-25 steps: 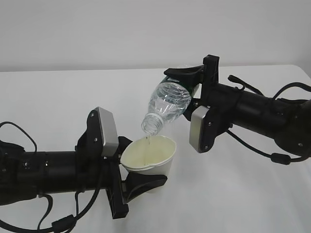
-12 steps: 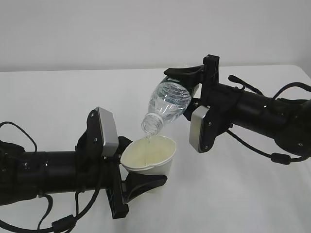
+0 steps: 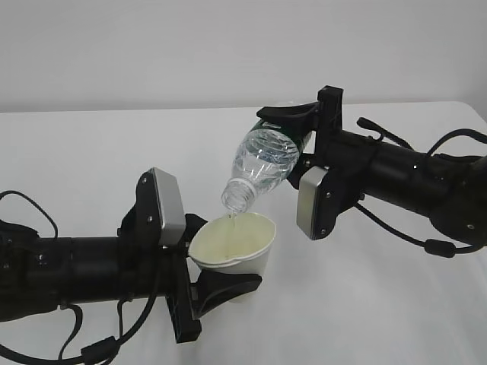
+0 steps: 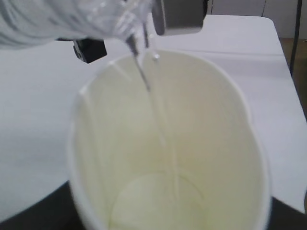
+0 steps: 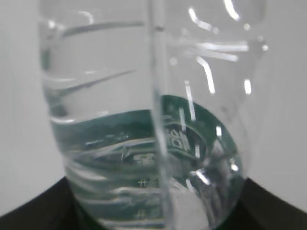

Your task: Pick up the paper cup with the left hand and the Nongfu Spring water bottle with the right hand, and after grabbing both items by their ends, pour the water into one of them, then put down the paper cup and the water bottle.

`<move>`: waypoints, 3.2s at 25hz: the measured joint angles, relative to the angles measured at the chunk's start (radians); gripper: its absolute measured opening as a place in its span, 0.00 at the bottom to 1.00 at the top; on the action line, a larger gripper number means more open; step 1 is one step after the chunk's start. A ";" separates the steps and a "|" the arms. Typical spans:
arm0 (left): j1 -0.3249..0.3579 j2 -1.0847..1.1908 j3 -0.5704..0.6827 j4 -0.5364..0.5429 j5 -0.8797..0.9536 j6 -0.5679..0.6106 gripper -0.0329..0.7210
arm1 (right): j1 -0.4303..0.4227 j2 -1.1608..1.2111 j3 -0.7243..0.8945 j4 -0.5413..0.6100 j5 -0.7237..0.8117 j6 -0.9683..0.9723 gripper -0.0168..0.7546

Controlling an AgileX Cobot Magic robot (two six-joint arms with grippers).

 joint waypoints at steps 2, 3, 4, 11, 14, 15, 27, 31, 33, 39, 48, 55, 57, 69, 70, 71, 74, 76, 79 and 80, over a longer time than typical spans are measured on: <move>0.000 0.000 0.000 0.000 0.000 0.000 0.61 | 0.000 0.000 0.000 0.000 0.000 0.000 0.61; 0.000 0.000 0.000 0.000 0.000 0.000 0.61 | 0.000 0.000 0.000 0.000 0.000 0.000 0.61; 0.000 0.000 0.000 0.000 0.000 0.000 0.61 | 0.000 0.000 0.000 0.000 0.000 0.000 0.61; 0.000 0.000 0.000 0.000 0.002 0.000 0.61 | 0.000 0.000 0.000 0.000 0.000 -0.003 0.61; 0.000 0.000 0.000 0.000 0.002 0.000 0.61 | 0.000 0.000 0.000 0.000 0.000 -0.004 0.61; 0.000 0.000 0.000 0.000 0.002 0.000 0.61 | 0.000 0.000 0.000 0.000 0.000 -0.004 0.61; 0.000 0.000 0.000 0.000 0.002 0.000 0.61 | 0.000 0.000 0.000 0.000 -0.002 -0.006 0.61; 0.000 0.000 0.000 0.000 0.002 0.000 0.61 | 0.000 0.000 0.000 0.000 -0.002 -0.008 0.61; 0.000 0.000 0.000 0.000 0.002 0.000 0.61 | 0.000 0.000 0.000 0.000 -0.002 -0.009 0.61; 0.000 0.000 0.000 0.000 0.002 0.000 0.61 | 0.000 0.000 0.000 0.000 -0.002 -0.012 0.61; 0.000 0.000 0.000 0.000 0.002 0.000 0.61 | 0.000 0.000 0.000 0.000 -0.002 -0.024 0.61; 0.000 0.000 0.000 0.000 0.002 0.000 0.61 | 0.000 0.000 0.000 0.000 -0.002 -0.029 0.61; 0.000 0.000 0.000 0.000 0.002 0.000 0.61 | 0.000 0.000 0.000 0.000 -0.002 -0.029 0.61; 0.000 0.000 0.000 0.000 0.004 0.000 0.61 | 0.000 0.000 0.000 0.000 -0.002 -0.035 0.61; 0.000 0.000 0.000 0.000 0.004 0.000 0.61 | 0.000 0.000 0.000 0.000 -0.002 -0.035 0.61; 0.000 0.000 0.000 0.000 0.004 0.000 0.61 | 0.000 0.000 0.000 0.000 -0.002 -0.035 0.61; 0.000 0.000 0.000 0.000 0.004 0.000 0.61 | 0.000 0.000 0.000 0.000 -0.002 -0.037 0.61; 0.000 0.000 0.000 0.000 0.004 0.000 0.61 | 0.000 0.000 -0.001 0.000 -0.002 -0.038 0.61; 0.000 0.000 0.000 0.000 0.004 0.000 0.61 | 0.000 0.000 -0.001 0.000 -0.002 -0.039 0.61; 0.000 0.000 0.000 0.000 0.004 0.000 0.61 | 0.000 0.000 -0.001 0.000 -0.002 -0.041 0.61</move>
